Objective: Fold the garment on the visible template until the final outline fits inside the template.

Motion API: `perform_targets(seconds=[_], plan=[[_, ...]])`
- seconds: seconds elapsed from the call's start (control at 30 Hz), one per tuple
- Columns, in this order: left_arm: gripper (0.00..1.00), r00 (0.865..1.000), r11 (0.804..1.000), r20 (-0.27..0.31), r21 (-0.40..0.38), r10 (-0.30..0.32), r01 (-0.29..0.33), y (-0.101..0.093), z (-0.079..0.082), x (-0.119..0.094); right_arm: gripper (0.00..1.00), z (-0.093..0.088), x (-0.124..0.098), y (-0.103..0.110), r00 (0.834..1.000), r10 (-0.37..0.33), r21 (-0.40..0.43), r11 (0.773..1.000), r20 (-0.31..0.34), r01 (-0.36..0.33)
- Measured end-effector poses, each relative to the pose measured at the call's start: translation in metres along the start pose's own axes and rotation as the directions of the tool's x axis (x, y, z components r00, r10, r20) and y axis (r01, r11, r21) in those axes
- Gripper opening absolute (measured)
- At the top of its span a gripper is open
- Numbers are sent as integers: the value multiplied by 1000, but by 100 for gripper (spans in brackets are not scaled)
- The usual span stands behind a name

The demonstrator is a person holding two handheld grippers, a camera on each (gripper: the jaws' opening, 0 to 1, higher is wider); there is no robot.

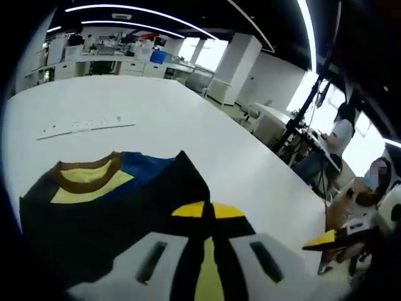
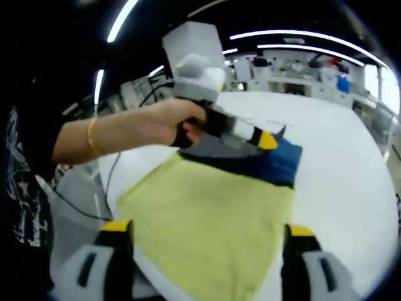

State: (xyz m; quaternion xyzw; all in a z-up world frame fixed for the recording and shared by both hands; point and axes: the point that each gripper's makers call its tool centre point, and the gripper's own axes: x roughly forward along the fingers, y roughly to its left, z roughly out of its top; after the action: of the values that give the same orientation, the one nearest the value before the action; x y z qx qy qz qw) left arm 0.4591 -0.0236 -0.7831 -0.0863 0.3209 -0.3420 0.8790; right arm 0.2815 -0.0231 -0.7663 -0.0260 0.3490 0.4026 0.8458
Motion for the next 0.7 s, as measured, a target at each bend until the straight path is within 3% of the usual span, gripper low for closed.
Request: perform_targets(seconds=[0.17,0.3,0.43,0.53,0.7], plan=[[0,998,1000,-55,6,7,-7,-1,-20,10,99,1,0,-1,1000,-2,6,1000,5,1],[0,998,999,-54,-40,16,-19,1,-27,17,99,3,0,-2,1000,-3,8,1000,12,3],[1,998,1000,-58,10,-8,9,-6,-31,21,99,5,0,-3,1000,-3,9,1000,18,2],[11,999,998,-36,59,-29,31,-15,-28,15,99,4,1,-4,1000,-4,9,1000,18,4],[30,1000,994,13,104,-21,19,-6,-15,8,99,3,1,-6,1000,-9,9,1000,14,9]])
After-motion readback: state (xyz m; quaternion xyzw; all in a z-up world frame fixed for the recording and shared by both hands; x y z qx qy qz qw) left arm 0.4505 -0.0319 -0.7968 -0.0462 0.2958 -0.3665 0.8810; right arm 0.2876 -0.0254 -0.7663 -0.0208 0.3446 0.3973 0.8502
